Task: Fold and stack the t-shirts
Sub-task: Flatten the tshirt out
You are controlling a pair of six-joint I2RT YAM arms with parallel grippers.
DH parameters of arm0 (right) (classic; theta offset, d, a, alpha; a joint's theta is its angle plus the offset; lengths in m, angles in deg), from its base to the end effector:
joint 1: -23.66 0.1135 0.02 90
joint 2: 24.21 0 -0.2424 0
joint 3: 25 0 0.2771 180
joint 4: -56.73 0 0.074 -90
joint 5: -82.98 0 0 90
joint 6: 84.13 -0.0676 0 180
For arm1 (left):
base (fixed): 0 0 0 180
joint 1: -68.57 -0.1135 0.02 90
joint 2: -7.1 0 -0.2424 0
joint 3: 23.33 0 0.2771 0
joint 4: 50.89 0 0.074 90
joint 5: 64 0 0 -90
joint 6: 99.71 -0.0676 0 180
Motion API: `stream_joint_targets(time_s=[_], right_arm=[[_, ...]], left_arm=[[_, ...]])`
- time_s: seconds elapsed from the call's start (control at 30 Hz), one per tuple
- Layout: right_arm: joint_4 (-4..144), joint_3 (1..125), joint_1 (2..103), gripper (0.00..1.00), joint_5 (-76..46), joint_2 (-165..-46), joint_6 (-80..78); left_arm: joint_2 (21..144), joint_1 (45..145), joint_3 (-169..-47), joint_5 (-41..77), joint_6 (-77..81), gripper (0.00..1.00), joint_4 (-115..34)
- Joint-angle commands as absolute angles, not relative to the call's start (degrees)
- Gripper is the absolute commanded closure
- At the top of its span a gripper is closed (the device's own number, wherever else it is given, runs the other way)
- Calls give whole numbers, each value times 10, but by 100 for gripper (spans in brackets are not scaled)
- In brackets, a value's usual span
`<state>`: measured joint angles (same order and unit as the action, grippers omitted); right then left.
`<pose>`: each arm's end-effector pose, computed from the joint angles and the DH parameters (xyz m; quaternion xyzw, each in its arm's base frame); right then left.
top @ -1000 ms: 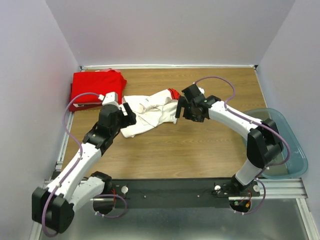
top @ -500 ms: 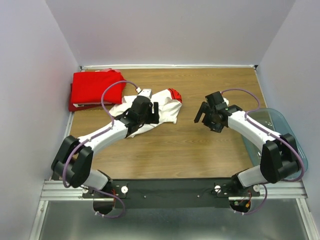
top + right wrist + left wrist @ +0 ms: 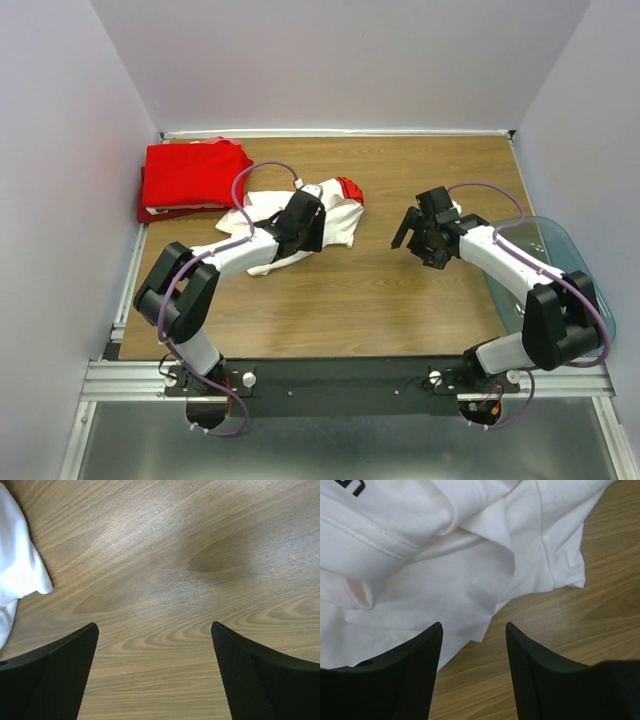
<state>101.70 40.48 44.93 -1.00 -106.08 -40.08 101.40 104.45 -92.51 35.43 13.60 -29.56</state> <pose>0.3001 0.1092 0.1513 0.2195 0.9425 0.0943 0.2339 0.3192 -0.2173 0.1356 0.0710 0.9233 -0.1162 0.3592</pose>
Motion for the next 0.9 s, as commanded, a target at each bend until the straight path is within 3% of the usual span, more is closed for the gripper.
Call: stream_joint_targets(time_s=[0.0, 0.5, 0.77, 0.8, 0.87], right_arm=[[1003, 395, 446, 0, -23, -1065, -397], [997, 383, 440, 0, -29, -1067, -397], [993, 384, 439, 0, -34, -1077, -397], [994, 384, 439, 0, -34, -1078, -398], [992, 384, 438, 0, -34, -1081, -398]], left_arm=[[1023, 1064, -951, 376, 124, 39, -279], [1105, 1071, -1012, 435, 105, 54, -203], [1110, 1079, -1007, 441, 98, 56, -200], [1112, 1078, -1006, 439, 98, 58, -199], [1113, 1079, -1007, 437, 100, 72, -197]])
